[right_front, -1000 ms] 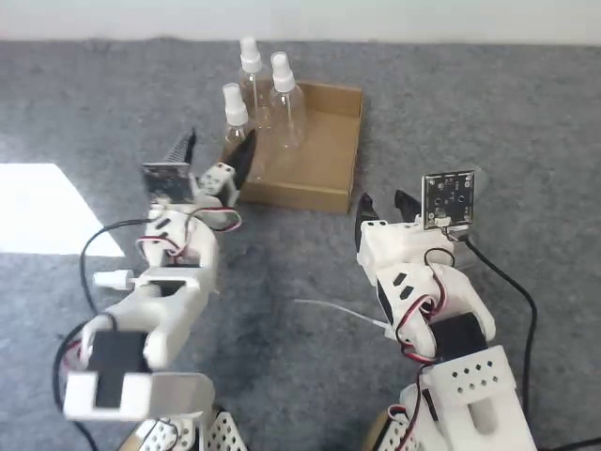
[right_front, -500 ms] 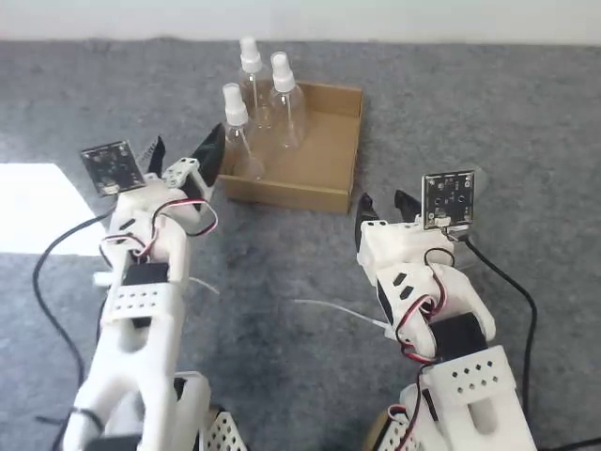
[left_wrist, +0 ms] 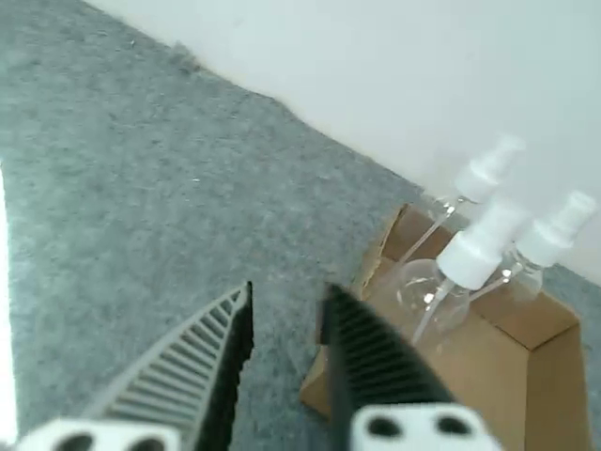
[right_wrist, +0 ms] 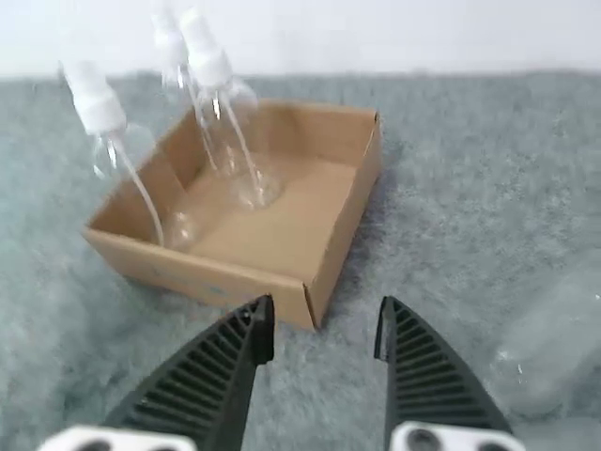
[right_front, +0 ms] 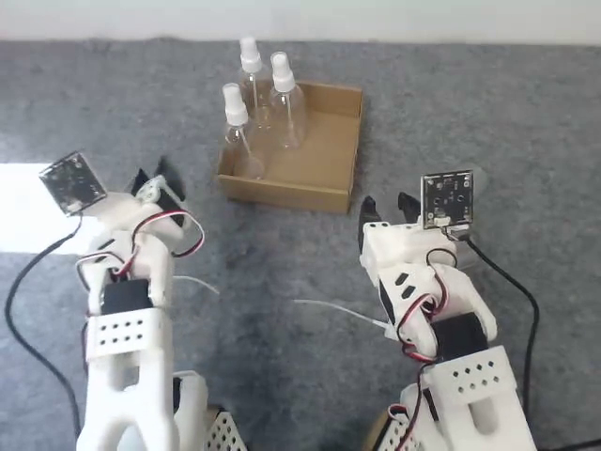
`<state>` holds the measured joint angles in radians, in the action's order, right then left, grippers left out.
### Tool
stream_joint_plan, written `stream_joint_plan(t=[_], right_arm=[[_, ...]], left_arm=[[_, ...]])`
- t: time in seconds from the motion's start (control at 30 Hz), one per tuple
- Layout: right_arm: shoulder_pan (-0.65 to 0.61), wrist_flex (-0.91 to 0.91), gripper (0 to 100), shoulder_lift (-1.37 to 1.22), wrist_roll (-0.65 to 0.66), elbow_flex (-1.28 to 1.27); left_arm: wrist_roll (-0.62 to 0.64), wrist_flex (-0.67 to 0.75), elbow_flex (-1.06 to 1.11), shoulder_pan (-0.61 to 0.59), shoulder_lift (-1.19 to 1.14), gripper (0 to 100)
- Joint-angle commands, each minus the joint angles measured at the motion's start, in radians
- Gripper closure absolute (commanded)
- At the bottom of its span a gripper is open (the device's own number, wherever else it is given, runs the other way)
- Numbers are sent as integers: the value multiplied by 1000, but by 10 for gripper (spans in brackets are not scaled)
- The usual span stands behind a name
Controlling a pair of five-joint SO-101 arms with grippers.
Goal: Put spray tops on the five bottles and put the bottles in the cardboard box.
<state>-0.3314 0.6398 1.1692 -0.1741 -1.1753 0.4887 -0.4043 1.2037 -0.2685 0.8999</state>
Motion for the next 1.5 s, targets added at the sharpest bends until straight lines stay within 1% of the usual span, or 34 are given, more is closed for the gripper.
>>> stream_joint_plan(t=[0.0, 0.1, 0.2, 0.3, 0.33, 0.47, 0.53, 0.67, 0.83, 0.97, 1.1, 1.23, 1.3, 1.47], right_arm=[[8, 137, 837, 24, 49, 127], [8, 245, 835, 24, 89, 190], [8, 323, 834, 22, 104, 236], [10, 397, 833, 22, 164, 281], [10, 423, 832, 22, 195, 295], [10, 499, 832, 22, 310, 324], [10, 527, 832, 22, 351, 330], [28, 631, 832, -45, 437, 379], [136, 742, 832, -252, 600, 526], [186, 757, 832, -390, 735, 601], [188, 757, 832, -456, 870, 615], [188, 759, 829, -510, 964, 615], [188, 771, 794, -545, 1003, 615], [186, 809, 649, -639, 1100, 617]], left_arm=[[17, -87, -5, -8, 51, 987], [17, -169, -5, -12, 61, 988], [15, -219, -5, -14, 61, 988], [2, -256, -5, -61, 61, 988], [-31, -258, -5, -89, 61, 988], [-224, -258, -7, -213, 61, 988], [-276, -256, -8, -249, 61, 988], [-285, -256, -7, -252, 61, 988], [-285, -256, -7, -252, 60, 988], [-285, -256, -5, -252, 60, 988], [-287, -256, -5, -253, 60, 988], [-287, -256, -5, -255, 60, 987], [-287, -256, -5, -255, 60, 987], [-287, -256, -5, -253, 58, 987]])
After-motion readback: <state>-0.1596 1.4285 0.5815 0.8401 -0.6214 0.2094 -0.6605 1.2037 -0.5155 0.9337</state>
